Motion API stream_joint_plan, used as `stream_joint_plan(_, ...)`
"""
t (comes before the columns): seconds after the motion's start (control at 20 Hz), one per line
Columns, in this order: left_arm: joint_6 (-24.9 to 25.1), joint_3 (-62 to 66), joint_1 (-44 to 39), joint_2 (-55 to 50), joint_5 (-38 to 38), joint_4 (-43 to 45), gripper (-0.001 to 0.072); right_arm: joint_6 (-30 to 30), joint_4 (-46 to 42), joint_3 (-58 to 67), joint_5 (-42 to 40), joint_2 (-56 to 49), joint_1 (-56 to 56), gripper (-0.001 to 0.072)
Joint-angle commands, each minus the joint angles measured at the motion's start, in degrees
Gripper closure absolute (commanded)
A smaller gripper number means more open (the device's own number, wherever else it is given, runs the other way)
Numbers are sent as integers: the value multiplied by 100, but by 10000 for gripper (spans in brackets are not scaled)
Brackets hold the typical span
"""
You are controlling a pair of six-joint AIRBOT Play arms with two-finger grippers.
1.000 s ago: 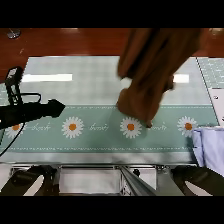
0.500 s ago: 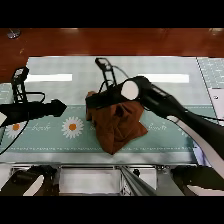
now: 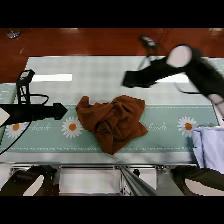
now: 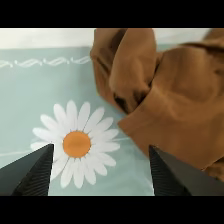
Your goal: Fold the shirts.
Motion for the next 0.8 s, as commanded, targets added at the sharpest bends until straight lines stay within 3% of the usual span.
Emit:
stream_joint_plan(0.0, 413, -321, 179, -192, -446, -935, 7, 330, -1622, -1416, 723, 1464, -1440, 102)
stream_joint_plan(0.15, 1373, -1226, 177, -667, -103, -2796, 7, 393, -765, -3648, -70, 2907, -2081, 102)
stream_joint_plan(0.3, 2861, -1687, 166, -1373, -223, -4572, 7, 389, 170, -5106, -317, 3926, -2096, 102)
stream_joint_plan(0.45, 3604, -1696, 20, -1919, 262, -5027, 7, 299, 876, -5748, -337, 4168, -2074, 102)
stream_joint_plan(0.6, 4264, -1665, -245, -2249, 597, -5624, 14, 374, 949, -5853, -424, 4131, -1709, 102)
stream_joint_plan(0.65, 4295, -1598, -306, -2315, 551, -5646, 137, 426, 944, -5853, -426, 4074, -1572, 102)
stream_joint_plan(0.7, 4382, -1519, -323, -2337, 446, -5643, 494, 466, 909, -5853, -424, 3960, -1438, 102)
stream_joint_plan(0.75, 4607, -1381, -295, -2334, 245, -5628, 686, 542, 852, -5853, -424, 3814, -1327, 102)
